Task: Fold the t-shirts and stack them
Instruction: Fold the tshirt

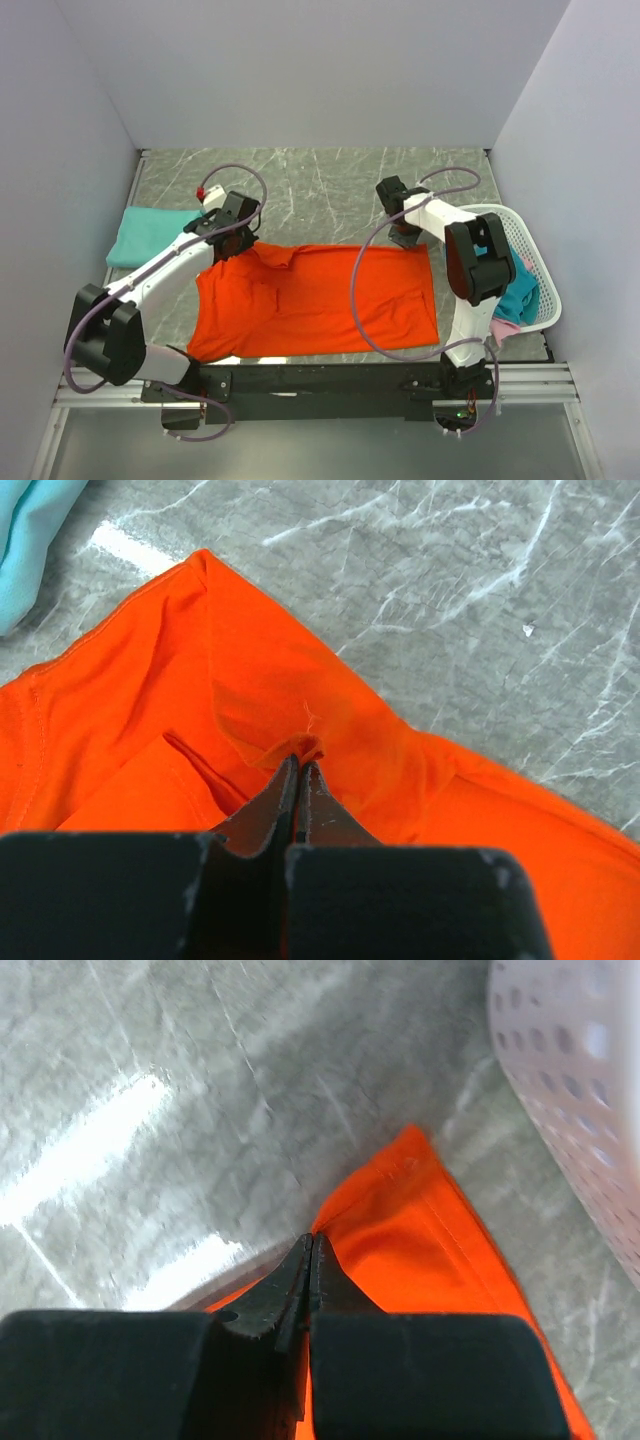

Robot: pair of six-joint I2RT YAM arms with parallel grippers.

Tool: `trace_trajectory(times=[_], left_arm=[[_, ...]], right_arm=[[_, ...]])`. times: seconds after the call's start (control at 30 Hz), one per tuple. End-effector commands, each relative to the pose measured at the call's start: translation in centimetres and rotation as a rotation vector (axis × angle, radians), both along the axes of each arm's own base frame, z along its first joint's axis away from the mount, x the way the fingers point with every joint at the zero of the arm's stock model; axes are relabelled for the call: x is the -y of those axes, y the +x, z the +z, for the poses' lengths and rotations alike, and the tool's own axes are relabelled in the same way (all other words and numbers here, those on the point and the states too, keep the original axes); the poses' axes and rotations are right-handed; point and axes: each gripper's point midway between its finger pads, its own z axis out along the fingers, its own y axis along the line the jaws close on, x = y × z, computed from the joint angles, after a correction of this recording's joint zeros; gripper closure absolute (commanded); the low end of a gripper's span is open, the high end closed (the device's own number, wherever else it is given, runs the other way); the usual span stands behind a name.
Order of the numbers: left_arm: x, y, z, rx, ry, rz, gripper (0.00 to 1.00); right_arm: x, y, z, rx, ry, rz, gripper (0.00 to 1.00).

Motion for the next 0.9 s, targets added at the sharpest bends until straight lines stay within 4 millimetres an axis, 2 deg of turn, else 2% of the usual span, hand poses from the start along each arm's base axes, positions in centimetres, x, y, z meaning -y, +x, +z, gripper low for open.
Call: trace_trajectory(times=[0.0,0.3,0.5,0.63,0.87], left_arm=[[0.1,-0.6,1.2,0.032,-0.040,0.010,0.99],[-0.2,-2.4,1.2,0.026,-0.082,0.018,0.99],[-0.8,-4.1,1.3,0.023,-0.112,0.039,1.00],[-1.6,-5.3,2.4,0.046,-0.126,0.069,0.99],[-2.4,-7.7,2.0,0.011,-0.157,0.103,0.99]], right_arm=[[0.3,0.0,3.4,0.095,-0.037,0.008,1.00],[0.4,-2.2,4.0,0.093,-0.060,0.025,1.00],[0.5,-2.9,5.1,0.115,-0.062,0.034,1.00],[0.5,-3.3,5.9,0.127,-0.059,0.044,1.00],[0.1,-4.2,6.8,0.139,-0.044,0.082,1.00]])
